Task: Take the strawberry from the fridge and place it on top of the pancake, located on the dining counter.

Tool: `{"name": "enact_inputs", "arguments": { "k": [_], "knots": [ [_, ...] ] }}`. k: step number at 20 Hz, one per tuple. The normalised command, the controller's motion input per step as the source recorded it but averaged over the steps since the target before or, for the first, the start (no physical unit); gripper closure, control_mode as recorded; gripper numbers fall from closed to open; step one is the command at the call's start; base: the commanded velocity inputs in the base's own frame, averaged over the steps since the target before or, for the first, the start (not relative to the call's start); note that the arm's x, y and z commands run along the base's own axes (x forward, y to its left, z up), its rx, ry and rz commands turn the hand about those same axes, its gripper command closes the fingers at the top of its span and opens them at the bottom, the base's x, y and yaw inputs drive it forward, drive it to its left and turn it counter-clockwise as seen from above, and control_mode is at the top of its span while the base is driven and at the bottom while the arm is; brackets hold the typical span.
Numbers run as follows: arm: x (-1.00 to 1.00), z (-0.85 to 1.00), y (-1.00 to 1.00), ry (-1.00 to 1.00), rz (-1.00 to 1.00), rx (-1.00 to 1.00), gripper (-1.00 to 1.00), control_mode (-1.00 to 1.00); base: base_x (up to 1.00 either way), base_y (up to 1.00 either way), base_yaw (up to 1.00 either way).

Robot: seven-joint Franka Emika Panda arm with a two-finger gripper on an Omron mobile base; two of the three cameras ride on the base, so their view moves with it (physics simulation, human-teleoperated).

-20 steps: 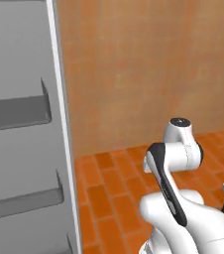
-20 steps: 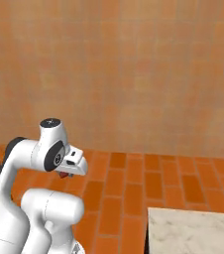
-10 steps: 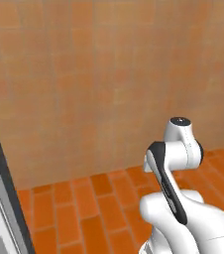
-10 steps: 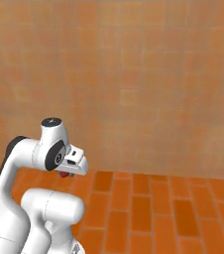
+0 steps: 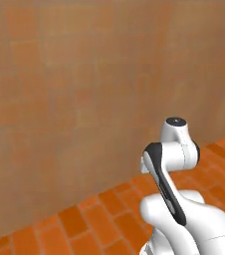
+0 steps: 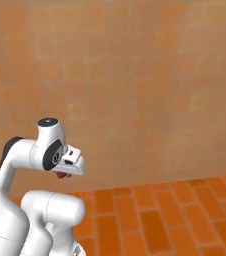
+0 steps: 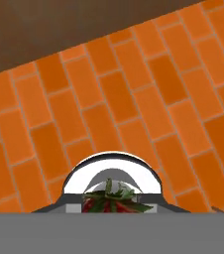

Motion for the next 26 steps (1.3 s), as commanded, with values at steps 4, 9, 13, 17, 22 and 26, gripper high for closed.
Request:
{"name": "enact_inputs", "arguments": {
  "k": [4, 9, 13, 17, 22, 26],
  "knots": [
    [0.0, 0.0, 0.0, 0.0, 0.0, 0.0, 1.0, 1.0, 0.46, -0.32, -0.74],
    [0.0, 0.0, 0.0, 0.0, 0.0, 0.0, 1.0, 1.0, 0.97, 0.0, -0.64],
    [0.0, 0.0, 0.0, 0.0, 0.0, 0.0, 1.0, 1.0, 0.86, 0.09, -0.71],
    [0.0, 0.0, 0.0, 0.0, 0.0, 0.0, 1.0, 1.0, 0.64, 0.1, -0.79],
    [0.0, 0.0, 0.0, 0.0, 0.0, 0.0, 1.0, 1.0, 0.49, 0.06, -0.84],
    [0.0, 0.0, 0.0, 0.0, 0.0, 0.0, 1.0, 1.0, 0.56, 0.07, -0.81]
  ]
}}
